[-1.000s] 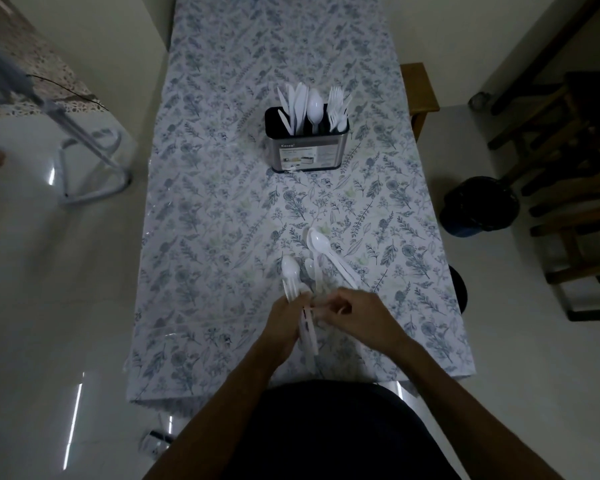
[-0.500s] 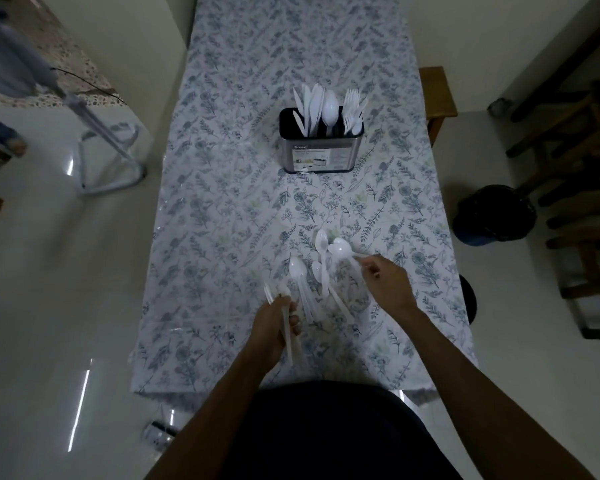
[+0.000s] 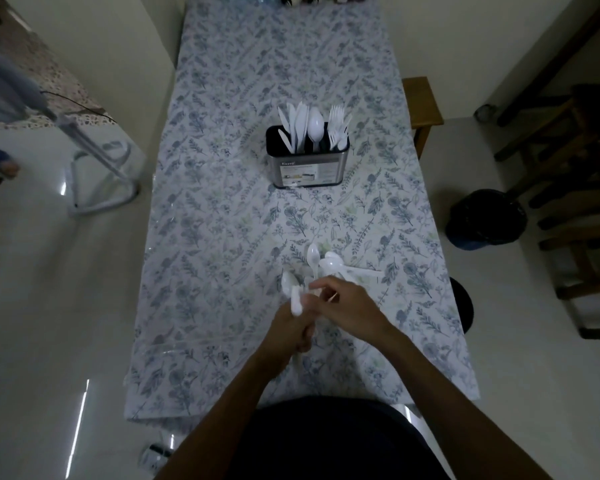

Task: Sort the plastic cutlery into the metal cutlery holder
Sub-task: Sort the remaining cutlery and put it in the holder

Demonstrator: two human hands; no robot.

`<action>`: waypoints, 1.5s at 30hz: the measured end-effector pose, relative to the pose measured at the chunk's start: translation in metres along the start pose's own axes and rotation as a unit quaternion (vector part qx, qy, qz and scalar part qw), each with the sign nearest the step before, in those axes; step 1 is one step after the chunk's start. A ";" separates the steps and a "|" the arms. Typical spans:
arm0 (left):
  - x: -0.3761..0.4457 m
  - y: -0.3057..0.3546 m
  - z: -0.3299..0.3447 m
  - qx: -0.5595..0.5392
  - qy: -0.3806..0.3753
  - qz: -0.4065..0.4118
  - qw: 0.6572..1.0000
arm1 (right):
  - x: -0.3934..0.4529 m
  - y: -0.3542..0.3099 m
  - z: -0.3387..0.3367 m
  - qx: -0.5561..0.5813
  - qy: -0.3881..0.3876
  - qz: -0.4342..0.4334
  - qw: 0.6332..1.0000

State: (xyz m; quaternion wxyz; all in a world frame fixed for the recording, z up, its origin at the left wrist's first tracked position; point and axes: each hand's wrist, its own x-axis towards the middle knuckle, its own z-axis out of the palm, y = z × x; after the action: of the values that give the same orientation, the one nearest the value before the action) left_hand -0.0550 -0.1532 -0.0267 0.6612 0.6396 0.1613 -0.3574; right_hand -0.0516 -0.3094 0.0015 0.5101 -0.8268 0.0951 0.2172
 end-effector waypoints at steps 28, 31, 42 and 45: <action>0.006 0.018 -0.005 0.377 -0.004 0.174 0.909 | 0.013 -0.022 -0.032 0.035 0.040 -0.017 0.998; 0.013 0.013 -0.002 0.381 0.007 0.140 0.914 | 0.014 -0.023 -0.027 0.018 0.024 -0.019 0.999; 0.062 0.136 -0.009 0.541 0.065 0.326 0.773 | 0.070 -0.112 -0.088 -0.169 0.105 -0.161 0.967; 0.070 0.235 -0.016 0.490 0.023 0.356 0.795 | 0.098 -0.170 -0.133 -0.199 0.171 -0.247 0.933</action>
State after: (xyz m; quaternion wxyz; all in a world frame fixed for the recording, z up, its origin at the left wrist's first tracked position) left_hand 0.1569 -0.1742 0.0964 0.3358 0.8984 -0.2594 -0.1132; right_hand 0.1348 -0.3422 0.1438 0.3487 -0.9334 -0.0718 -0.0459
